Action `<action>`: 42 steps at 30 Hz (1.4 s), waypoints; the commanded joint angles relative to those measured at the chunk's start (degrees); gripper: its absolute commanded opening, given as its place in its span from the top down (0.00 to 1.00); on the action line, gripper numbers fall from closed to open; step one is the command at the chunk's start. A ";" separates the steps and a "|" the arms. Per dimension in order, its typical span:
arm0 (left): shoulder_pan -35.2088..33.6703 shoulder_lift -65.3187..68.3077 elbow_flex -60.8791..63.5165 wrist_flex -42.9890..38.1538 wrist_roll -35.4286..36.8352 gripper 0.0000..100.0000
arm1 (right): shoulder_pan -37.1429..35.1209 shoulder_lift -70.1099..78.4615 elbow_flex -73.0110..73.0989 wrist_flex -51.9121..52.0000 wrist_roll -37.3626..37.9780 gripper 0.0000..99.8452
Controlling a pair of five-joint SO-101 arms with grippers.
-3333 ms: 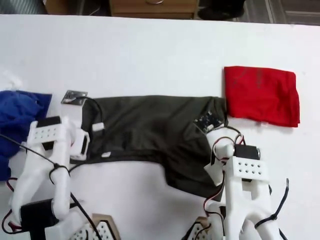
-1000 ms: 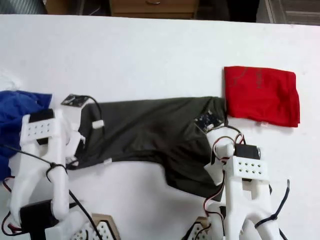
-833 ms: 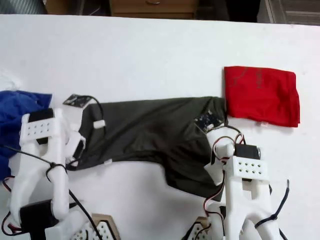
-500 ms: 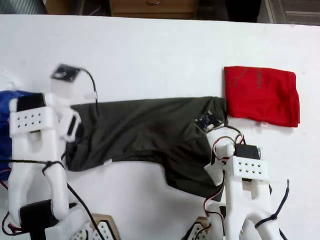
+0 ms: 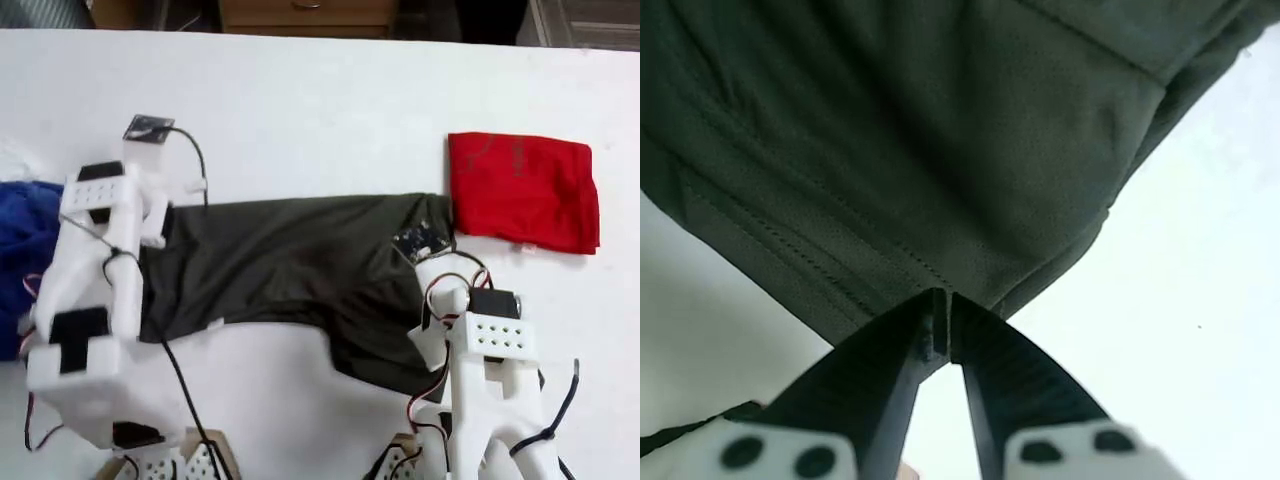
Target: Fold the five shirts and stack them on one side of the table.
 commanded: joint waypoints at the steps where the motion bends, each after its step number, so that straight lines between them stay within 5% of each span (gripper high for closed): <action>1: -1.49 5.63 -7.25 -0.88 -0.97 0.97 | -0.31 -1.80 -2.46 0.48 -0.62 0.98; 13: -1.58 19.69 -28.97 0.62 -2.11 0.97 | -0.31 -1.80 -2.46 0.48 -0.44 0.98; 31: -1.93 21.01 -59.30 36.84 -2.11 0.89 | -1.45 -1.80 -7.65 7.60 -0.35 0.98; 42: -0.88 11.87 -39.43 34.02 -2.20 0.89 | -14.55 -1.27 -7.56 6.37 4.40 0.98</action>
